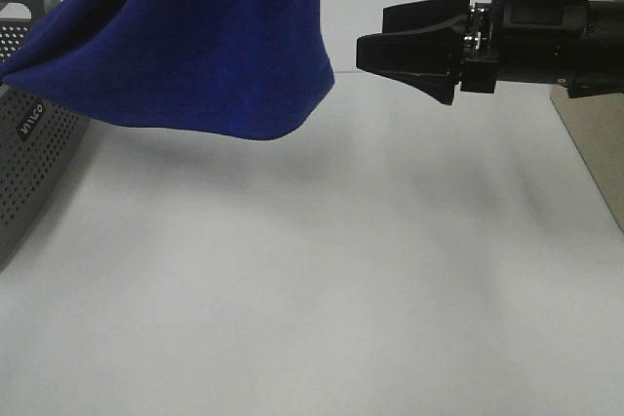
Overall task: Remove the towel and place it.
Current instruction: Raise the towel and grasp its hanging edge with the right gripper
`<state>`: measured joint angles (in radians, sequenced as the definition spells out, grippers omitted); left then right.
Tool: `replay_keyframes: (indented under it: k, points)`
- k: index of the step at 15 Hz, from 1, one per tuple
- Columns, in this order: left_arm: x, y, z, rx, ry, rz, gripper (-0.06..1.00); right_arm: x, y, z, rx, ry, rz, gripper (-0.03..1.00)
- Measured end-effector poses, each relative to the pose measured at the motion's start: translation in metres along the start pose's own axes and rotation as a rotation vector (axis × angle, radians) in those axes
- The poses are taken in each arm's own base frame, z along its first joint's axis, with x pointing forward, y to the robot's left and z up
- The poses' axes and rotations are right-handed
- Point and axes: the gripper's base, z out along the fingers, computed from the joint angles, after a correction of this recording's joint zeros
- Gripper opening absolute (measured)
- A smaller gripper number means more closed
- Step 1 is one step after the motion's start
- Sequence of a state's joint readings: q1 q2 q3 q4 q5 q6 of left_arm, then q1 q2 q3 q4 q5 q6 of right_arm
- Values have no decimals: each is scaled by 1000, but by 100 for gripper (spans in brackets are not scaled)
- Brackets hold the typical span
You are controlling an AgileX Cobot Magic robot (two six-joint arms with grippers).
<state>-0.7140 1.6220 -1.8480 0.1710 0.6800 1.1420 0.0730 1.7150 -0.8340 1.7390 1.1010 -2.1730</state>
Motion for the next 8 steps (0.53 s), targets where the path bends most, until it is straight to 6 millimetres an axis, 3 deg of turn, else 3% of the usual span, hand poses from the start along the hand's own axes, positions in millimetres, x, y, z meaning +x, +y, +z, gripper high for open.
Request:
replay_keyframes:
  k: [4, 8]
  points:
    - [-3, 0, 3, -10, -31, -22, 0, 10, 8, 23, -27, 60, -65, 89]
    - [-3, 0, 5, -16, -37, -12, 0, 17, 23, 47, -49, 149, -269, 89]
